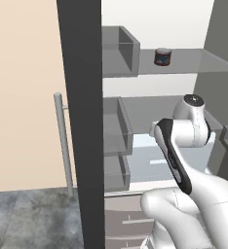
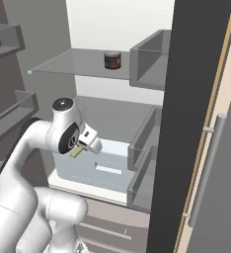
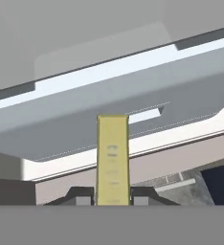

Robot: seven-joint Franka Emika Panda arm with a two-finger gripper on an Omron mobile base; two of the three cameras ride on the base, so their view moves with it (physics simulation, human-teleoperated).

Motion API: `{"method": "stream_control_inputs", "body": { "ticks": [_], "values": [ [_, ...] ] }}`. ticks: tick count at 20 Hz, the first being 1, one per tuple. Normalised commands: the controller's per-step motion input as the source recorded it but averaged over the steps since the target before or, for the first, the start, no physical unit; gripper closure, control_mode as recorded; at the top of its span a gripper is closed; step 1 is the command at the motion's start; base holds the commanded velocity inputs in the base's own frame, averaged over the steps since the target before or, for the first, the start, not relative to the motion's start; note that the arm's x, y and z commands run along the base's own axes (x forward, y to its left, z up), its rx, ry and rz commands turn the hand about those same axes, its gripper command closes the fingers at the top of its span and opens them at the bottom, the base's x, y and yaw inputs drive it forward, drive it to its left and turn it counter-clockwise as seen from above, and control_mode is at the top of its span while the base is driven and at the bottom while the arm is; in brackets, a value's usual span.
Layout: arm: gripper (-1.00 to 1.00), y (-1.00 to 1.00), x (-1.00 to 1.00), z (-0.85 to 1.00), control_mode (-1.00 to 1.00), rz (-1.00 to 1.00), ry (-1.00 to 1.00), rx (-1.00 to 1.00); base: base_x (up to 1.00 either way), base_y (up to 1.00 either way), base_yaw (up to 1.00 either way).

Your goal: Pick the egg and butter from the fridge and place them by the bowl for mixing.

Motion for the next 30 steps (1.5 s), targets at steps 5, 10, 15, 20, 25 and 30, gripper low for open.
{"method": "stream_control_inputs", "body": {
  "ticks": [5, 10, 15, 20, 25, 30],
  "values": [
    [1.00, 0.00, 0.00, 0.00, 1.00, 0.00, 0.00, 0.00, -0.58, 0.04, -0.01],
    [1.00, 0.00, 0.00, 0.00, 1.00, 0.00, 0.00, 0.00, -0.87, 0.00, -0.04],
    [1.00, 0.00, 0.00, 0.00, 1.00, 0.00, 0.00, 0.00, -0.94, 0.00, -0.07],
    [1.00, 0.00, 0.00, 0.00, 1.00, 0.00, 0.00, 0.00, -0.94, 0.02, -0.07],
    [1.00, 0.00, 0.00, 0.00, 1.00, 0.00, 0.00, 0.00, -0.94, 0.04, -0.08],
    [1.00, 0.00, 0.00, 0.00, 1.00, 0.00, 0.00, 0.00, -0.94, 0.04, -0.08]
  ]
}}
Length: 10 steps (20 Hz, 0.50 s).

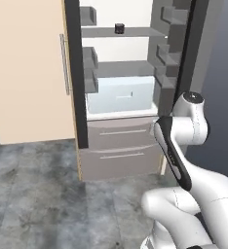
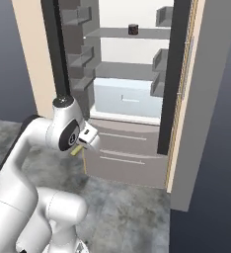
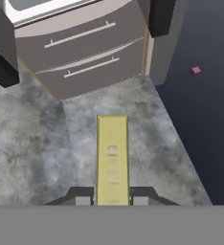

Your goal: Pick the egg and butter from the fridge and place them by the bowl for mixing.

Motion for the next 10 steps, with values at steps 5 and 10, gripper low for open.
{"method": "stream_control_inputs", "body": {
  "ticks": [5, 10],
  "values": [
    [1.00, 0.00, 0.00, 0.00, 1.00, 0.00, 0.00, 0.00, -0.94, 0.05, -0.07],
    [1.00, 0.00, 0.00, 0.00, 1.00, 0.00, 0.00, 0.00, -0.94, 0.06, -0.06]
  ]
}}
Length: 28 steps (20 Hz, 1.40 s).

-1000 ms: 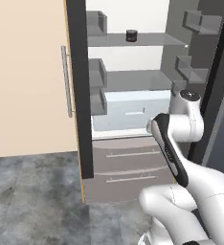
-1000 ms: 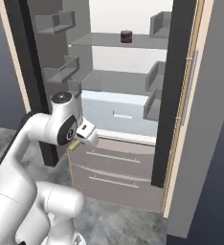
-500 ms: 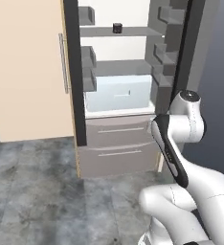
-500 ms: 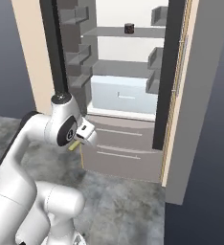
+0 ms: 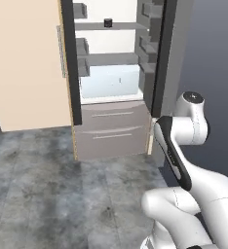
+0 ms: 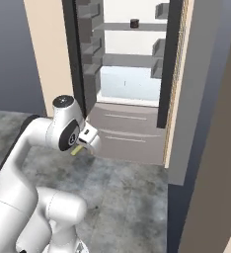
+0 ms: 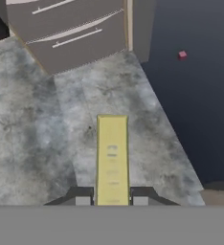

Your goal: Pick the egg and butter from the fridge and place them by the bowl for mixing.

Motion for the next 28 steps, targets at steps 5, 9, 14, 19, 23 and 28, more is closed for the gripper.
{"method": "stream_control_inputs", "body": {
  "ticks": [5, 9, 14, 19, 23, 28],
  "values": [
    [1.00, 0.00, 0.00, 0.00, 1.00, 0.00, 0.00, 0.00, -0.94, 0.04, -0.02],
    [1.00, 0.00, 0.00, 0.00, 1.00, 0.00, 0.00, 0.00, -0.94, 0.03, -0.01],
    [1.00, 0.00, 0.00, 0.00, 1.00, 0.00, 0.00, 0.00, -0.94, 0.04, -0.01],
    [1.00, 0.00, 0.00, 0.00, 1.00, 0.00, 0.00, 0.00, -0.94, 0.06, 0.00],
    [1.00, 0.00, 0.00, 0.00, 1.00, 0.00, 0.00, 0.00, -0.94, 0.08, 0.00],
    [1.00, 0.00, 0.00, 0.00, 1.00, 0.00, 0.00, 0.00, -0.94, 0.08, 0.00]
  ]
}}
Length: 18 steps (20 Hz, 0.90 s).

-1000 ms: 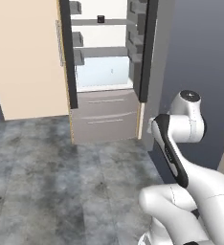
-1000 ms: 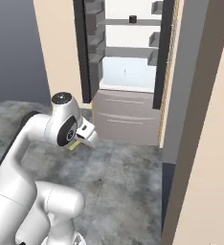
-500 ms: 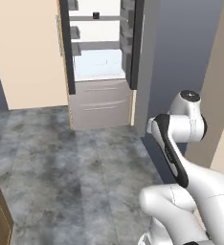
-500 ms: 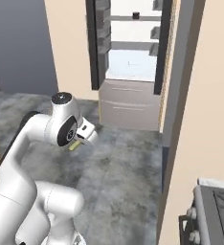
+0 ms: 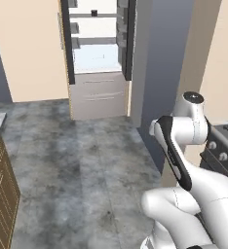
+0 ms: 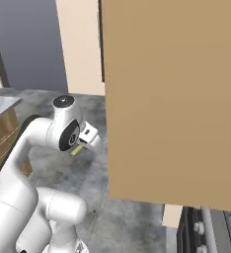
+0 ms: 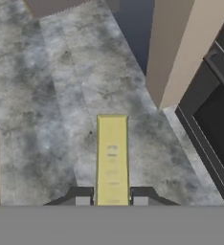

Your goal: Pick the egg and butter from the fridge and place them by the bowl for mixing.

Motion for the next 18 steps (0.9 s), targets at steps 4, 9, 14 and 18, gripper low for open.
{"method": "stream_control_inputs", "body": {
  "ticks": [4, 9, 14, 18],
  "values": [
    [1.00, 0.00, 0.00, 0.00, 1.00, 0.00, 0.00, 0.00, -0.94, 0.08, 0.00],
    [1.00, 0.00, 0.00, 0.00, 1.00, 0.00, 0.00, 0.00, -0.94, 0.10, 0.00],
    [1.00, 0.00, 0.00, 0.00, 1.00, 0.00, 0.00, 0.00, -0.94, 0.12, -0.01],
    [1.00, 0.00, 0.00, 0.00, 1.00, 0.00, 0.00, 0.00, -0.90, 0.16, -0.08]
  ]
}}
